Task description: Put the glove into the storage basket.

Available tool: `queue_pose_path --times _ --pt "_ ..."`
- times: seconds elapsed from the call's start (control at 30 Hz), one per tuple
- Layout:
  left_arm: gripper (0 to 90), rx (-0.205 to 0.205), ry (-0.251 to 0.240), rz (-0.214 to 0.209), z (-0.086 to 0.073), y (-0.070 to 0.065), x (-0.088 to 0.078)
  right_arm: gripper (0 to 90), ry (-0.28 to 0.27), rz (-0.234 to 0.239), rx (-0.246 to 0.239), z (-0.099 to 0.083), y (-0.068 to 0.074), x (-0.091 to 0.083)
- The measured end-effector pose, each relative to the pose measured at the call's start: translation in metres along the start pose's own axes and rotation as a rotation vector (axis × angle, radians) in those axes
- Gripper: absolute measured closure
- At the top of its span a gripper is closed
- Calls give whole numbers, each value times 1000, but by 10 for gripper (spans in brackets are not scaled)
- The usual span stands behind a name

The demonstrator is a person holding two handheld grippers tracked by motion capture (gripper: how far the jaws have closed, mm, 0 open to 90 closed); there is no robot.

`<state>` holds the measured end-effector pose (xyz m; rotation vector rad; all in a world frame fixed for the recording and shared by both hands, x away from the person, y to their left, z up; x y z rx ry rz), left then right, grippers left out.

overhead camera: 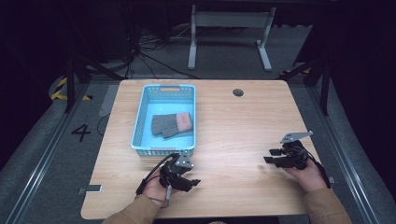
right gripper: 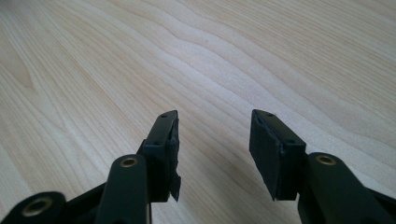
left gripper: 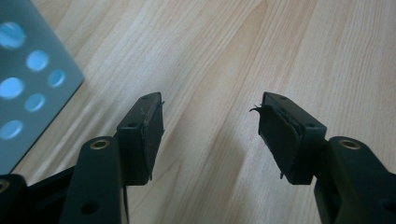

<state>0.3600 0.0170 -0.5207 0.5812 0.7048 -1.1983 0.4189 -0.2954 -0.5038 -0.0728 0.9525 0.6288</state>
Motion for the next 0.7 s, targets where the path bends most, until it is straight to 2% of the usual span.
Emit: queue_pose_path --times 0.17,0.3,0.7 --pt "417 28 4 -6 2 -6 6 534 -9 4 -15 -3 -3 4" --pt "399 30 10 -6 2 -7 8 532 1 0 -7 -6 -5 8" --pt "389 8 9 7 0 -4 7 526 -7 -4 -18 -4 -4 8"
Point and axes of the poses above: each handheld gripper's, and its own axes: x roughly forward along the jaws, z roughly out of its top, y roughly to its left, the point moved 9 cm from there along x, roughly forward along the jaws, and after that the axes turned 12 degrees about x, right-handed, at the moved point
